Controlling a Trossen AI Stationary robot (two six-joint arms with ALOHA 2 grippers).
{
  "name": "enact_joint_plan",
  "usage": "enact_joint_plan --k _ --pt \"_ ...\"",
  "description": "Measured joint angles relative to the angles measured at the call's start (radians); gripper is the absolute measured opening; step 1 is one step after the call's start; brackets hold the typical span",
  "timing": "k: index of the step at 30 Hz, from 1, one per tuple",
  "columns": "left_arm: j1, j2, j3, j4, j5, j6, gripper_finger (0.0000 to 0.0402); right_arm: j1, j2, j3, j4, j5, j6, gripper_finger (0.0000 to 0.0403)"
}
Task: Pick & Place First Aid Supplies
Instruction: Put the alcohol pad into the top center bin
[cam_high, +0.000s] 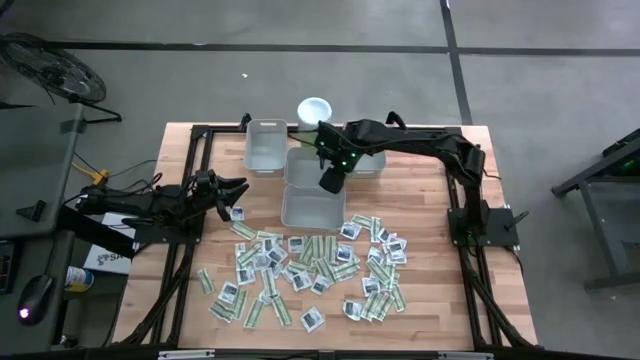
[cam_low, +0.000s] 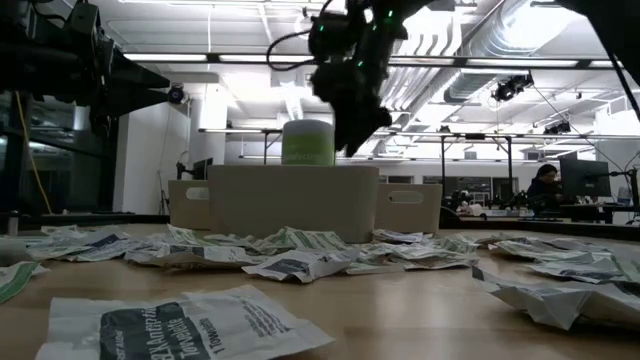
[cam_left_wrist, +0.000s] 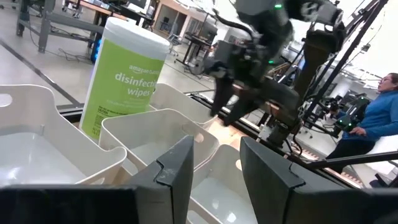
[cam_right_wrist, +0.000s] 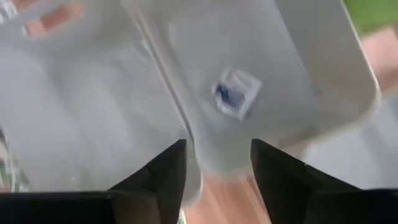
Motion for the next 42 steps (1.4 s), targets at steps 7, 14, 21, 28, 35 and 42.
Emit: enact_joint_plan --k 7,14,21,28,35,42 --pt "0.000 0.000 0.000 0.000 0.000 0.000 0.0131 0.049 -0.098 -0.023 -0.177 0.095 -0.028 0.0184" --pt "0.000 0.000 0.000 0.000 0.000 0.000 0.0131 0.105 -0.349 -0.456 0.141 -0.057 0.113 0.0167" --pt "0.000 0.000 0.000 0.000 0.000 0.000 0.0131 0.152 -0.548 -0.810 0.453 -0.108 0.373 0.0152" --pt "0.000 0.000 0.000 0.000 0.000 0.000 0.0131 0.207 -0.572 -1.061 0.852 -0.190 0.711 0.0162" --pt "0.000 0.000 0.000 0.000 0.000 0.000 0.0131 0.237 -0.572 -1.184 0.968 -0.072 0.892 0.0192" --pt "0.000 0.000 0.000 0.000 0.000 0.000 0.0131 0.236 -0.562 -1.193 1.017 -0.079 0.868 0.0216"
